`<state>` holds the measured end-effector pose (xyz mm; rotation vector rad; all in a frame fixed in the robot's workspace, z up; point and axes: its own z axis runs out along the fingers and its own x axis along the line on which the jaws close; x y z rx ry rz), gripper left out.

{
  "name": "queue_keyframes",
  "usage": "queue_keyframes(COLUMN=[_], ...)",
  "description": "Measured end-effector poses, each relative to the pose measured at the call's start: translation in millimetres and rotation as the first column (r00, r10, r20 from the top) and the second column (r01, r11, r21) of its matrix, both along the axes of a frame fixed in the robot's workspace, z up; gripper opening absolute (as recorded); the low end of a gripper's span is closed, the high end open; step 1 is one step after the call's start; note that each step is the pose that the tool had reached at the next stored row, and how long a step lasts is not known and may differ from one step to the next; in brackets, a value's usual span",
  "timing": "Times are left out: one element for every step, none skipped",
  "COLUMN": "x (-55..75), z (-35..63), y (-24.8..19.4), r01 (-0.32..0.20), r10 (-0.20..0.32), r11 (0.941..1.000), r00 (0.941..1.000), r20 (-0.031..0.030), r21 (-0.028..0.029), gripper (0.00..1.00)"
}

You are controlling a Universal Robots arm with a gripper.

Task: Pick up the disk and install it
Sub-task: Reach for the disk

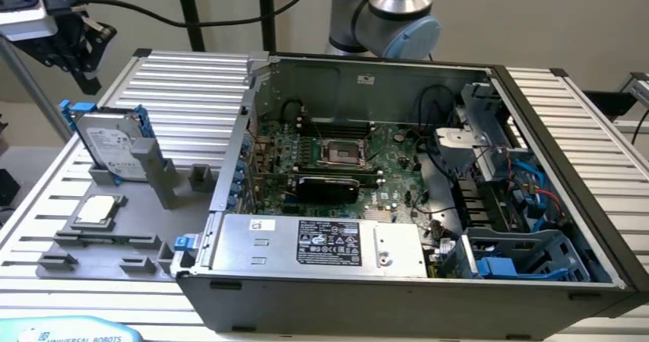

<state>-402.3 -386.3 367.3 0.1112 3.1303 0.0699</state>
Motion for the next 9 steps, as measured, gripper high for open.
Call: queue_keyframes(x=[-4.2, -8.7, -13.0, -16.1, -18.2, -19.6, -20.4, -20.9, -21.2], z=[-0.3, -0.4, -0.5, -0.6, -0.6, -0.7, -0.6, -0.6, -0.7], y=[0.3, 0.8, 1.5, 2.1, 2.7, 3.3, 3.8, 4.1, 4.3], r01=[0.0, 0.0, 0.0, 0.0, 0.0, -0.001, -0.002, -0.004, -0.007], r10=[0.0, 0.0, 0.0, 0.0, 0.0, 0.001, 0.002, 0.004, 0.007], r11=[1.0, 1.0, 1.0, 1.0, 1.0, 1.0, 1.0, 1.0, 1.0], r00=[1.0, 1.0, 0.9999, 0.9999, 0.9998, 0.9998, 0.9997, 0.9995, 0.9994], r20=[-0.0021, -0.0052, -0.0101, -0.0145, -0.0181, -0.0216, -0.0257, -0.0299, -0.0337], r21=[-0.0001, -0.0003, -0.0005, -0.0006, -0.0006, -0.0005, -0.0006, -0.0006, -0.0006], gripper=[0.11, 0.11, 0.11, 0.11, 0.11, 0.11, 0.11, 0.11, 0.11])
